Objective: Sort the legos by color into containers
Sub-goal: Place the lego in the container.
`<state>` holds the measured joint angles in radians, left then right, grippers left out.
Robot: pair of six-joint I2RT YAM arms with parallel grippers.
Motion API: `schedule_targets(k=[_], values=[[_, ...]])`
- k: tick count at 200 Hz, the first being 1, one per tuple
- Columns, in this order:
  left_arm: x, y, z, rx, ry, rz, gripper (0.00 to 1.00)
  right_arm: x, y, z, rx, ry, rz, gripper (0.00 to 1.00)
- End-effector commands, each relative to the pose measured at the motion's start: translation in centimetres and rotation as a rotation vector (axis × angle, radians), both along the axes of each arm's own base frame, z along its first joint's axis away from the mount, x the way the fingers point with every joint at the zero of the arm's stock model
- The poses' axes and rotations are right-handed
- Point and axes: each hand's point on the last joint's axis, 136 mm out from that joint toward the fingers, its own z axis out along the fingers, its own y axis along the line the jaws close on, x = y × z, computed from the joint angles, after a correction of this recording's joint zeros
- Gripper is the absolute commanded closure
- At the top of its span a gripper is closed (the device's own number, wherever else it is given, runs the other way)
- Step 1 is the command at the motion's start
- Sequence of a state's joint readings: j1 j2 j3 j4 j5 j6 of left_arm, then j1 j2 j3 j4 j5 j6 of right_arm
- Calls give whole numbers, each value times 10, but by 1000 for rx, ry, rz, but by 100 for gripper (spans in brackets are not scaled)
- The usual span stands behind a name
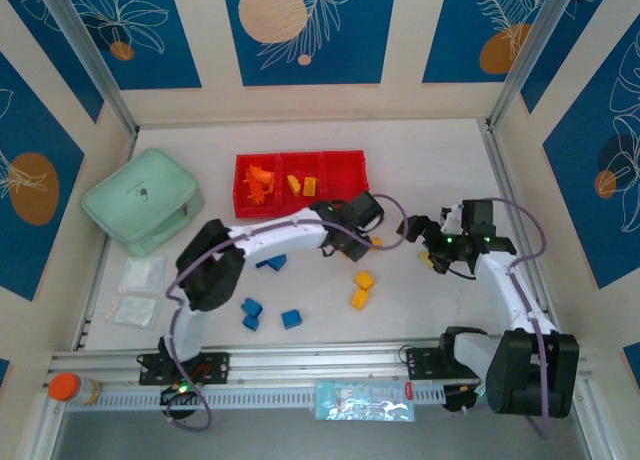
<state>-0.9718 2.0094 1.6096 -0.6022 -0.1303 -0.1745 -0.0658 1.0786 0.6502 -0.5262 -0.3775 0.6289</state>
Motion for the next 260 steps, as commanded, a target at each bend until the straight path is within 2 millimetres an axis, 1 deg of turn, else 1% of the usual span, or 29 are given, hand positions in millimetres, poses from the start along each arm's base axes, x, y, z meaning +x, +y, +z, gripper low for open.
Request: schedule_targets(k=[1, 16, 31, 39, 40, 53, 62, 86, 113, 128, 145, 168, 190, 197, 208, 231, 242, 260], values=[[23, 24, 37, -100, -24, 88, 64, 9, 17, 12, 1, -35, 69, 1], [43, 42, 49, -117, -41, 161, 64, 12, 29, 13, -6, -34, 99, 1], [65, 60, 56, -131, -35, 255, 64, 16, 46, 14, -2, -49, 144, 1], [79, 72, 57, -135, -29, 320, 65, 17, 55, 14, -4, -53, 167, 1], [82, 76, 55, -131, -26, 335, 65, 17, 56, 14, -5, -54, 169, 1], [105, 97, 53, -122, -25, 455, 66, 20, 67, 14, -17, -56, 201, 1], [121, 107, 53, -131, -33, 520, 66, 22, 72, 12, -26, -49, 212, 1], [158, 116, 47, -185, -26, 605, 67, 27, 80, 8, -26, -34, 229, 1], [190, 124, 34, -127, -65, 655, 66, 30, 83, 8, -29, -33, 233, 1], [202, 128, 31, -96, -81, 678, 61, 30, 82, 9, -34, -38, 233, 1], [211, 128, 32, -92, -93, 685, 50, 31, 80, 11, -41, -44, 232, 1], [210, 125, 41, -114, -84, 668, 45, 31, 75, 12, -45, -43, 219, 1], [197, 116, 55, -174, -36, 642, 45, 31, 69, 12, -42, -44, 204, 1], [189, 111, 58, -191, -20, 625, 44, 30, 67, 12, -44, -46, 201, 1], [177, 103, 69, -216, -16, 599, 40, 30, 62, 11, -48, -44, 191, 1], [147, 91, 84, -231, -14, 550, 34, 28, 54, 9, -51, -37, 172, 1], [132, 82, 88, -248, 3, 524, 32, 26, 49, 9, -51, -35, 161, 1], [106, 68, 86, -265, 46, 503, 29, 24, 43, 9, -49, -40, 144, 1]])
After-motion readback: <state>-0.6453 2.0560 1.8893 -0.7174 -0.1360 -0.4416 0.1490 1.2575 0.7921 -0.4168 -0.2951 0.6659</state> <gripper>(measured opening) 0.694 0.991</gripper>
